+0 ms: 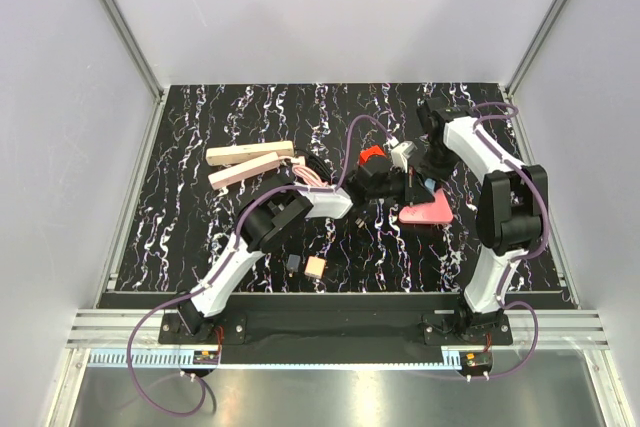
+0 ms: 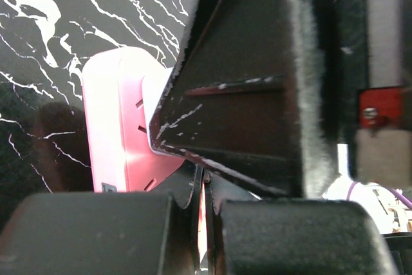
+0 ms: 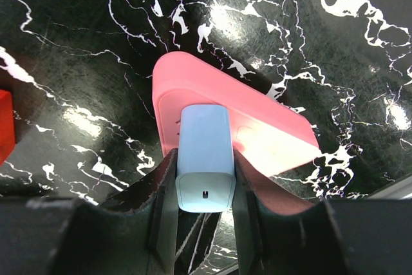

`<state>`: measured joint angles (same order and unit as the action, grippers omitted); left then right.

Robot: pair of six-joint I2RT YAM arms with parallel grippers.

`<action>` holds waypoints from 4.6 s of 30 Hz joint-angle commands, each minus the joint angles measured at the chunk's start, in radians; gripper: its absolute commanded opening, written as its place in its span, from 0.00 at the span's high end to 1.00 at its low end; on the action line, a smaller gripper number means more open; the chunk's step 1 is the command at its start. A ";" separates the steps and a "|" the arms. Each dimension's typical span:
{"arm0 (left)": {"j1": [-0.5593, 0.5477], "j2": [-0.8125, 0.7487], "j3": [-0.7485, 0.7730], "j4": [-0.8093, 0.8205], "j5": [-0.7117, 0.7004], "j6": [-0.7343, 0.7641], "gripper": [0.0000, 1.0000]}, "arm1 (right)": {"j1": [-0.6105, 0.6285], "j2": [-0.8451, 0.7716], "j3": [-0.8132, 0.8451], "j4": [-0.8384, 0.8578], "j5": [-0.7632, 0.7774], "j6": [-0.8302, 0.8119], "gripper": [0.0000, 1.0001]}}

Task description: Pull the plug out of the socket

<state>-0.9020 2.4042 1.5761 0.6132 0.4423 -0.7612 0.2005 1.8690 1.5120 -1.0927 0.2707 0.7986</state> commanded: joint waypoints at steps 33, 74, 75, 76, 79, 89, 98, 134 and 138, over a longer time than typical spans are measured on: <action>0.138 -0.166 -0.251 0.129 0.196 0.076 0.37 | -0.029 -0.145 -0.098 0.033 -0.033 -0.096 1.00; 0.051 0.053 0.007 -0.119 0.061 0.046 0.89 | -0.029 -0.137 -0.148 0.109 -0.199 -0.113 1.00; 0.052 0.056 0.007 -0.121 0.064 0.043 0.90 | -0.029 -0.142 -0.147 0.108 -0.200 -0.111 1.00; 0.052 0.058 0.007 -0.124 0.062 0.036 0.90 | -0.029 -0.143 -0.145 0.108 -0.202 -0.111 1.00; 0.048 0.058 0.012 -0.150 0.056 0.039 0.92 | -0.029 -0.149 -0.134 0.106 -0.200 -0.113 1.00; 0.034 0.085 0.058 -0.190 0.058 0.031 0.97 | -0.029 -0.166 -0.101 0.091 -0.269 -0.082 1.00; 0.025 0.090 0.084 -0.239 0.042 0.045 1.00 | -0.029 -0.220 -0.091 0.063 -0.288 -0.058 1.00; 0.348 -0.657 -0.700 0.316 0.159 0.269 0.74 | 0.430 -0.410 -0.294 0.039 -0.430 -0.401 1.00; 0.367 -0.652 -0.715 0.330 0.153 0.255 0.74 | 0.557 -0.372 -0.329 0.088 -0.598 -0.432 1.00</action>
<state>-0.5499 1.7756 0.8742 0.9062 0.6094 -0.5468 0.6964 1.4742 1.2015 -1.0363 -0.1722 0.4160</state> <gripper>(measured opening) 0.257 0.393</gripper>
